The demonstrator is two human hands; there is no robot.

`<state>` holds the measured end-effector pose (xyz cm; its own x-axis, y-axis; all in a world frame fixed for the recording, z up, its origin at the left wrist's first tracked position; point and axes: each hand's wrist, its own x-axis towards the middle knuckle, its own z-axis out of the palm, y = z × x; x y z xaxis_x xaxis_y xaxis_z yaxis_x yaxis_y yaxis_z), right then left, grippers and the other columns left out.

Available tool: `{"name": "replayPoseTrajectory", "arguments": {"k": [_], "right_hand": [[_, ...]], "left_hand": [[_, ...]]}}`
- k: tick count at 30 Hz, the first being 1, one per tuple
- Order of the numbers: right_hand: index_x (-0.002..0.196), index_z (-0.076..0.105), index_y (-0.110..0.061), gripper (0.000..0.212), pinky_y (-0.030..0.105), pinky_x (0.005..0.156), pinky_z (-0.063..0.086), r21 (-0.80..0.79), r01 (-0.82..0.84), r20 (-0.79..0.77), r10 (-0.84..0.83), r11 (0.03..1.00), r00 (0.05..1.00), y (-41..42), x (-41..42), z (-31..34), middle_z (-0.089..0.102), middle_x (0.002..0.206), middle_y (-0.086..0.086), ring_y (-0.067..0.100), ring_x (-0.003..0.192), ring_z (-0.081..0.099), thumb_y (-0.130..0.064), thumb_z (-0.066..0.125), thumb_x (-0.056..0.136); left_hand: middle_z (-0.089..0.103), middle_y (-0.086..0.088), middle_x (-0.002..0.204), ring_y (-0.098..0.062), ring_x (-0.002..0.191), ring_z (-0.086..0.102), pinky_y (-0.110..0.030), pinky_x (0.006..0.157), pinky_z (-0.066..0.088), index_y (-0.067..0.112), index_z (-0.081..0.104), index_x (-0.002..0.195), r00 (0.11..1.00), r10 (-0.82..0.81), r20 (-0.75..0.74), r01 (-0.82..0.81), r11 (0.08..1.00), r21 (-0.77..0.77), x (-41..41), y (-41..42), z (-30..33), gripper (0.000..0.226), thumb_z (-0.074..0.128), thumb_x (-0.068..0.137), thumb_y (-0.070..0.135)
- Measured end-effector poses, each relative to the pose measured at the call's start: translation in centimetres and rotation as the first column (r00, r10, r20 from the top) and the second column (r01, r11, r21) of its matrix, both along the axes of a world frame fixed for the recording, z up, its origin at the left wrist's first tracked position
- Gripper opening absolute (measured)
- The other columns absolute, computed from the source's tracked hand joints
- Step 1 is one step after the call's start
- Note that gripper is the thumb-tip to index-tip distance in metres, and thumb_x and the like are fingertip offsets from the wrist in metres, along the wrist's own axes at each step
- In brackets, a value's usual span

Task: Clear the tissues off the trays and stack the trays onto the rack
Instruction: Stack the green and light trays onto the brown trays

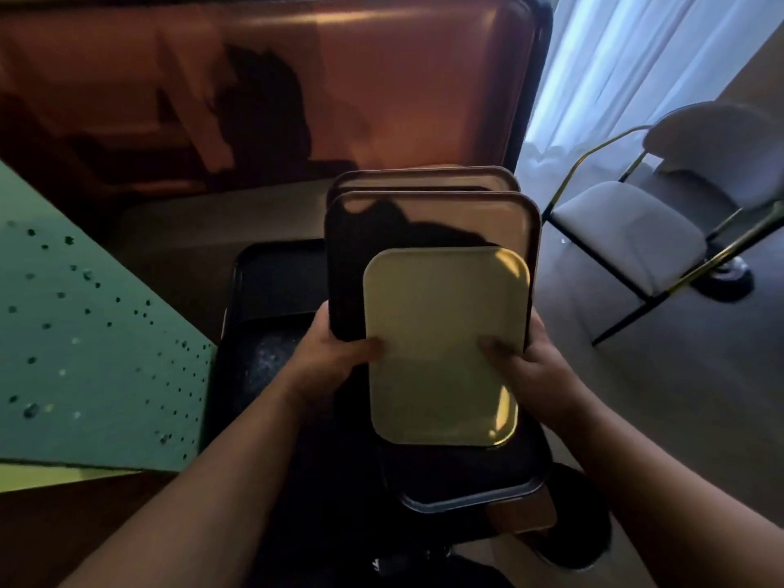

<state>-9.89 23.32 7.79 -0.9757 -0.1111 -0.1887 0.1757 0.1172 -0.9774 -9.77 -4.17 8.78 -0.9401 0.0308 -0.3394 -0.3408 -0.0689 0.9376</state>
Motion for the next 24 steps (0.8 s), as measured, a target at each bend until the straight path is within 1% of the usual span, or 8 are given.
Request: {"name": "replayPoseTrajectory", "arguments": {"k": [2,5,11,14,16,19,22,24], "right_hand": [[0.142,0.046,-0.027,0.061,0.039,0.086,0.061,0.060,0.000,-0.039,0.003,0.998,0.999,1.5,-0.1,-0.4,0.063,0.122,0.003,0.020,0.110,0.066,-0.028,0.071,0.087],[0.137,0.048,-0.025,0.057,0.032,0.081,0.059,0.083,0.026,-0.059,-0.021,0.996,0.998,3.5,-0.3,-1.2,0.065,0.114,-0.001,0.008,0.101,0.067,-0.024,0.071,0.086],[0.116,0.050,-0.044,0.048,0.032,0.086,0.055,0.265,0.104,-0.094,-0.082,0.959,0.992,5.7,-0.1,-3.7,0.064,0.107,-0.013,-0.009,0.091,0.063,-0.012,0.075,0.091],[0.129,0.053,-0.022,0.048,0.005,0.080,0.044,0.340,0.126,-0.127,-0.087,0.932,0.988,5.7,0.5,-4.9,0.058,0.103,-0.023,-0.027,0.090,0.055,-0.013,0.078,0.089],[0.131,0.053,-0.009,0.051,-0.005,0.073,0.036,0.376,0.126,-0.176,-0.063,0.918,0.982,5.6,0.6,-5.3,0.055,0.104,-0.025,-0.034,0.091,0.050,-0.008,0.079,0.087],[0.134,0.054,-0.007,0.061,-0.003,0.076,0.037,0.406,0.137,-0.215,-0.052,0.903,0.975,5.5,0.4,-5.5,0.060,0.105,-0.017,-0.021,0.092,0.056,-0.012,0.085,0.082],[0.135,0.052,-0.015,0.074,0.029,0.090,0.051,0.418,0.130,-0.206,-0.045,0.899,0.977,5.3,-0.3,-5.3,0.065,0.119,0.000,0.015,0.108,0.063,-0.025,0.088,0.072],[0.134,0.051,-0.017,0.076,0.031,0.090,0.048,0.428,0.120,-0.215,-0.028,0.896,0.976,5.5,-0.8,-5.5,0.062,0.122,0.000,0.017,0.109,0.060,-0.028,0.089,0.069]], "left_hand": [[0.075,-0.002,0.110,-0.023,0.105,0.072,-0.037,0.078,0.063,0.015,0.054,0.127,0.998,0.019,-0.064,-0.018,1.000,0.018,0.3,1.6,-0.9,0.063,0.070,0.077,-0.021],[0.073,0.004,0.113,-0.015,0.105,0.071,-0.033,0.078,0.059,0.023,0.052,0.127,0.992,0.025,-0.126,-0.031,0.998,-0.049,0.3,3.6,-2.1,0.070,0.076,0.070,-0.008],[0.069,0.012,0.110,0.000,0.101,0.068,-0.026,0.078,0.058,0.039,0.050,0.125,0.984,0.075,-0.161,-0.111,0.968,-0.224,0.4,6.0,-3.9,0.079,0.080,0.067,-0.006],[0.069,0.005,0.112,0.002,0.099,0.068,-0.023,0.079,0.059,0.023,0.049,0.130,0.982,0.119,-0.146,-0.158,0.945,-0.288,1.2,6.3,-4.5,0.074,0.081,0.070,-0.006],[0.068,0.004,0.105,0.011,0.090,0.067,-0.012,0.074,0.054,0.008,0.050,0.129,0.977,0.133,-0.166,-0.184,0.922,-0.340,1.7,6.4,-4.9,0.066,0.079,0.072,-0.008],[0.067,0.004,0.105,0.013,0.085,0.065,-0.010,0.071,0.051,0.002,0.051,0.131,0.970,0.169,-0.174,-0.217,0.924,-0.315,1.9,6.6,-4.9,0.065,0.075,0.071,-0.006],[0.070,0.004,0.109,-0.003,0.099,0.068,-0.030,0.084,0.058,0.026,0.054,0.129,0.968,0.182,-0.175,-0.227,0.929,-0.292,1.9,6.4,-4.7,0.069,0.076,0.066,0.008],[0.071,0.013,0.111,-0.011,0.103,0.067,-0.038,0.087,0.057,0.048,0.056,0.121,0.965,0.180,-0.189,-0.234,0.921,-0.313,1.9,6.2,-4.7,0.070,0.077,0.061,0.020]]}}
